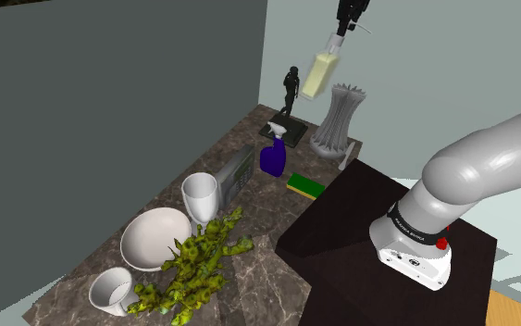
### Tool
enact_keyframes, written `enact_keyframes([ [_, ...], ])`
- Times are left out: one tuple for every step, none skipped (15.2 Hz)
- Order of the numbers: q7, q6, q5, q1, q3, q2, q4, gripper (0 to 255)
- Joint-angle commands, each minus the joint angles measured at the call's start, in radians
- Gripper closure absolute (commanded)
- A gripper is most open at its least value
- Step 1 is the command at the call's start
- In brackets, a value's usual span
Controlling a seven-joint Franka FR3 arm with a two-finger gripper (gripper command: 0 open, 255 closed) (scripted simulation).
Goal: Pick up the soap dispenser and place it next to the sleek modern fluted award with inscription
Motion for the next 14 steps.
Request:
enact_keyframes([
  [0.0,0.03,-0.001,-0.001,-0.002,-0.005,-0.034,255],
  [0.002,0.043,-0.002,-0.001,-0.002,-0.007,-0.049,255],
  [0.003,0.056,-0.002,-0.001,-0.003,-0.008,-0.063,255],
  [0.004,0.069,-0.003,-0.001,-0.003,-0.009,-0.077,255],
  [0.005,0.083,-0.003,-0.001,-0.003,-0.01,-0.092,255],
  [0.006,0.096,-0.004,-0.001,-0.003,-0.01,-0.105,255],
  [0.007,0.109,-0.004,-0.001,-0.004,-0.011,-0.119,255],
  [0.008,0.123,-0.005,-0.001,-0.004,-0.011,-0.133,255],
  [0.01,0.136,-0.005,-0.002,-0.004,-0.011,-0.146,255],
  [0.011,0.15,-0.006,-0.002,-0.004,-0.01,-0.159,255],
  [0.012,0.163,-0.006,-0.002,-0.005,-0.01,-0.172,255],
  [0.013,0.176,-0.007,-0.002,-0.005,-0.009,-0.185,255],
  [0.014,0.19,-0.007,-0.002,-0.005,-0.008,-0.197,255],
  [0.016,0.204,-0.008,-0.002,-0.005,-0.007,-0.21,255],
])
